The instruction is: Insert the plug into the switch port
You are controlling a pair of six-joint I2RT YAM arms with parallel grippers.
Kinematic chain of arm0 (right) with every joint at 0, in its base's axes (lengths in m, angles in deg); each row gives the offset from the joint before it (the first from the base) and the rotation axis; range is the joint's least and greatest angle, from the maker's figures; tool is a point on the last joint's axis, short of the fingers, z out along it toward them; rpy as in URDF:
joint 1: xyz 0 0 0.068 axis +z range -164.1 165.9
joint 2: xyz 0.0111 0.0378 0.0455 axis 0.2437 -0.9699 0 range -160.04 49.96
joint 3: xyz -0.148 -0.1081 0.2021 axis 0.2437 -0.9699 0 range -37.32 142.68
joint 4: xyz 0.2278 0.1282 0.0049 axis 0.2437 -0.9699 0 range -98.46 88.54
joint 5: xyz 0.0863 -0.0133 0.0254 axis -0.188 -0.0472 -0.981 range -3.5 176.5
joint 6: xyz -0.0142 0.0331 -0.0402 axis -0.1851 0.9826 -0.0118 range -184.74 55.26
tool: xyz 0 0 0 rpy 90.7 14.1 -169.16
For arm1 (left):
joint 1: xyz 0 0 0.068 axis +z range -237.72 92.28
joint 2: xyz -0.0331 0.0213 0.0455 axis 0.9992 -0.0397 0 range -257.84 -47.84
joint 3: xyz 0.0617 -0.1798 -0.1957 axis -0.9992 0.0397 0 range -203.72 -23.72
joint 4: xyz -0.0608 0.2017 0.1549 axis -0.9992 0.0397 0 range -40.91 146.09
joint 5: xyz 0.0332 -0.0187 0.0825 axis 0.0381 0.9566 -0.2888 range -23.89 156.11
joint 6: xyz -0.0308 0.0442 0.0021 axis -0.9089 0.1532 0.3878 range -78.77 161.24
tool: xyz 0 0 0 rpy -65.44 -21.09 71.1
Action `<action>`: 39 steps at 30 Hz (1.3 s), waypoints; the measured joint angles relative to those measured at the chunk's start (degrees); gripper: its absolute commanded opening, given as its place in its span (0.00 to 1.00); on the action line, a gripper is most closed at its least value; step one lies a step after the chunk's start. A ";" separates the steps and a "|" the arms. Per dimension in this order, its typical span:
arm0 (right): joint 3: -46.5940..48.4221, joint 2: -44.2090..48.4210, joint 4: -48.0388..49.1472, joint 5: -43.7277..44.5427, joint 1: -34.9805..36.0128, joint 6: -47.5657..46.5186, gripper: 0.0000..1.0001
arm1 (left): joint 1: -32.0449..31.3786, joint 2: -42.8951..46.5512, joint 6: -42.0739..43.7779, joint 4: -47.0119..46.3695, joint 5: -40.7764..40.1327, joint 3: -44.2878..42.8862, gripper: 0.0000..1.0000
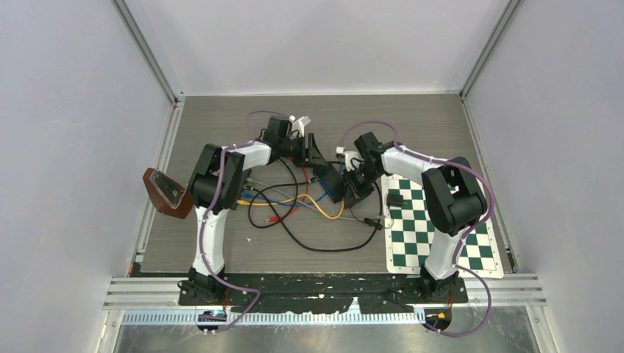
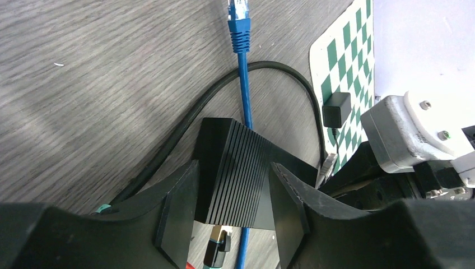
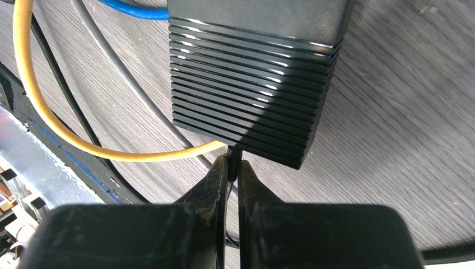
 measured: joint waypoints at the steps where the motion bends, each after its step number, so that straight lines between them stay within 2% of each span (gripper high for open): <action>1: 0.00 -0.09 0.07 -0.09 0.00 0.00 0.05 | -0.04 0.00 0.00 -0.02 0.17 0.00 0.50; 35: 0.59 -0.94 0.83 -2.05 0.00 2.08 0.05 | -0.44 -0.22 0.74 -0.04 0.79 0.00 0.48; 39: 0.63 -0.94 0.83 -1.88 0.00 2.23 0.05 | -0.46 -0.22 0.79 -0.11 0.81 0.00 0.43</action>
